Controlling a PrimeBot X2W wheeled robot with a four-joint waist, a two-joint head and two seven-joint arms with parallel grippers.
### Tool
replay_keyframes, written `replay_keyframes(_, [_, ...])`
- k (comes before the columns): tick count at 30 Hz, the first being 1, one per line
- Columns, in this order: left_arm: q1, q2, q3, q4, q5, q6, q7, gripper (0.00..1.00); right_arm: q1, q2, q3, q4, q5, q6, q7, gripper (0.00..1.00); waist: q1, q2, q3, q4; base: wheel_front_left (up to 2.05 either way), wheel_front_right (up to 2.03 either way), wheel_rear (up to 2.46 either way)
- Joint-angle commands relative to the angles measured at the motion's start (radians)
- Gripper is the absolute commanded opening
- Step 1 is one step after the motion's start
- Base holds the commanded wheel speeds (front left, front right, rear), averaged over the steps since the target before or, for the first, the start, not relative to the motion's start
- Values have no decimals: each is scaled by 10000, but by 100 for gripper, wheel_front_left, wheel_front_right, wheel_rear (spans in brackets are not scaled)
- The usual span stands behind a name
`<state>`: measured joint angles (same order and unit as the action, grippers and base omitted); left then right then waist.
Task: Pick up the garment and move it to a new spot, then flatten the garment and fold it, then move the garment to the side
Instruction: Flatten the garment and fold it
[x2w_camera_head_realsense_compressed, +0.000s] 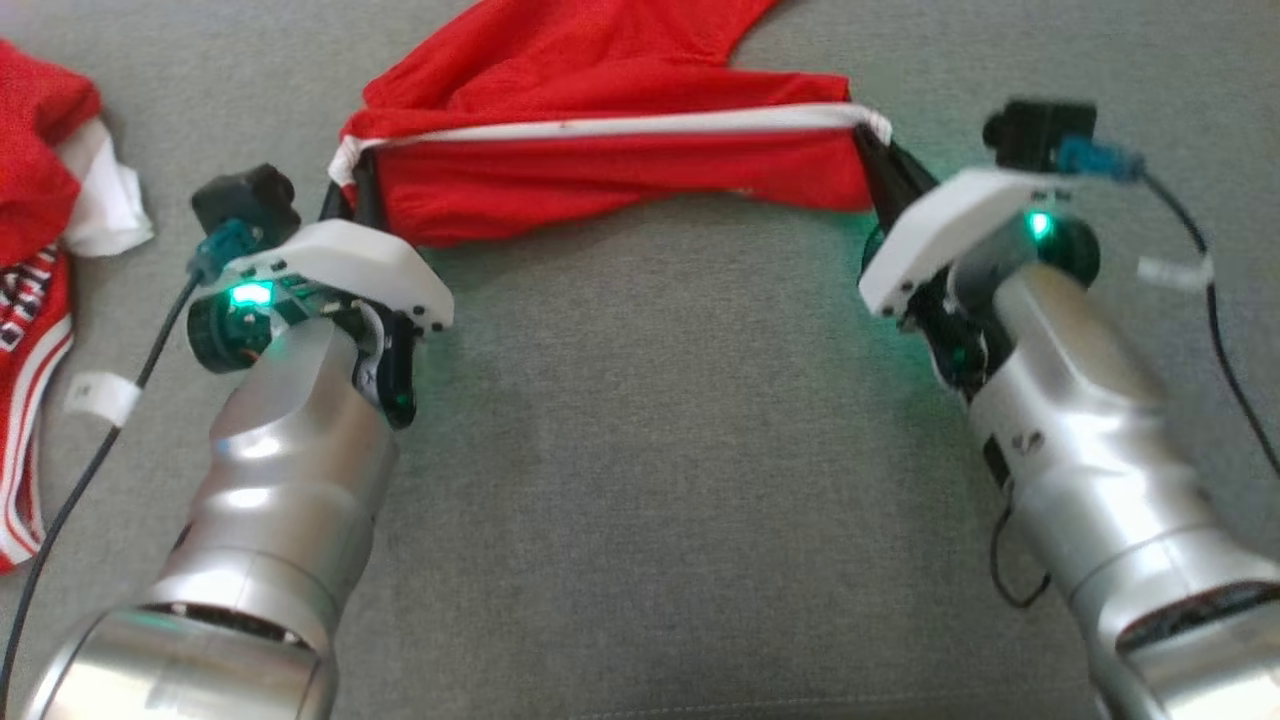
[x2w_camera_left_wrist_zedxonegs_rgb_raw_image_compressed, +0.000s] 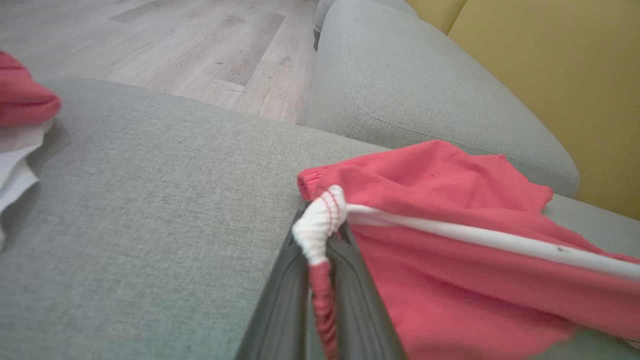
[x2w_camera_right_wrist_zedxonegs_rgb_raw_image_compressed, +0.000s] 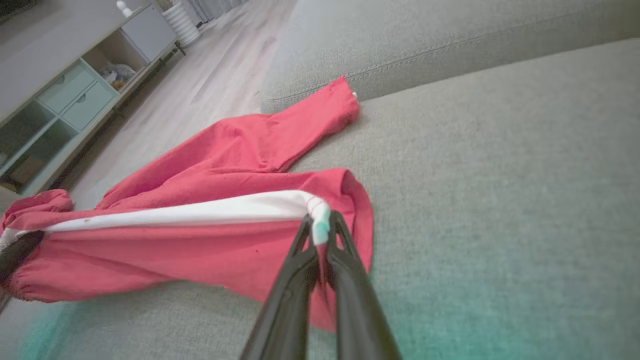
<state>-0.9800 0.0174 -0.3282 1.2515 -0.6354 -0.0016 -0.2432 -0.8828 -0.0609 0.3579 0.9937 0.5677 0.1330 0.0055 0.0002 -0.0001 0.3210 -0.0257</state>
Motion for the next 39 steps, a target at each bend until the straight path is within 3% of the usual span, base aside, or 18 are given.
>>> replay_keyframes(1, [-49,356,69,-333,23,-76,-159,0,50,102,201,-430,325,-23,-379,0,-2,1,-33,69,0,0,0])
replay_keyframes(7, [1474,344,348,-2657,608,-193,-181,0,1566,-372,936,-1372,899,-23,-1363,0,-2,1,-563,164,0,0,0])
replay_keyframes(14, [4346,582,205,-5863,1610,-189,-183,0,4333,-1666,588,-4187,938,-23,-1608,0,-2,1,-1332,284,0,0,0])
replay_keyframes(17, [5628,857,77,-7487,1700,91,89,0,5969,-1915,-228,-5940,655,-23,-850,0,-2,1,-1575,205,0,0,0])
replay_keyframes(20, [6997,1258,79,-9544,1650,562,898,0,7702,-1772,-1321,-8081,145,-23,388,0,-2,1,-1716,83,0,0,0])
replay_keyframes(25, [9049,1761,-68,-13186,1624,1472,2523,0,10025,-882,-2917,-11912,-833,-23,2728,0,-2,1,-1733,-36,0,0,0])
replay_keyframes(28, [9756,1965,-172,-14551,1564,1782,3266,0,10713,-482,-3431,-13471,-1260,-23,3910,0,-2,1,-1683,-32,0,0,0])
replay_keyframes(33, [10070,1966,-299,-15134,1284,1848,3783,0,10694,-301,-3746,-14159,-1529,-23,4791,0,-2,1,-1563,22,0,0,0])
replay_keyframes(39, [9548,1689,-298,-14461,587,1454,3967,0,8841,-712,-3706,-13005,-1270,-23,4939,0,-2,1,-949,255,0,0,0])
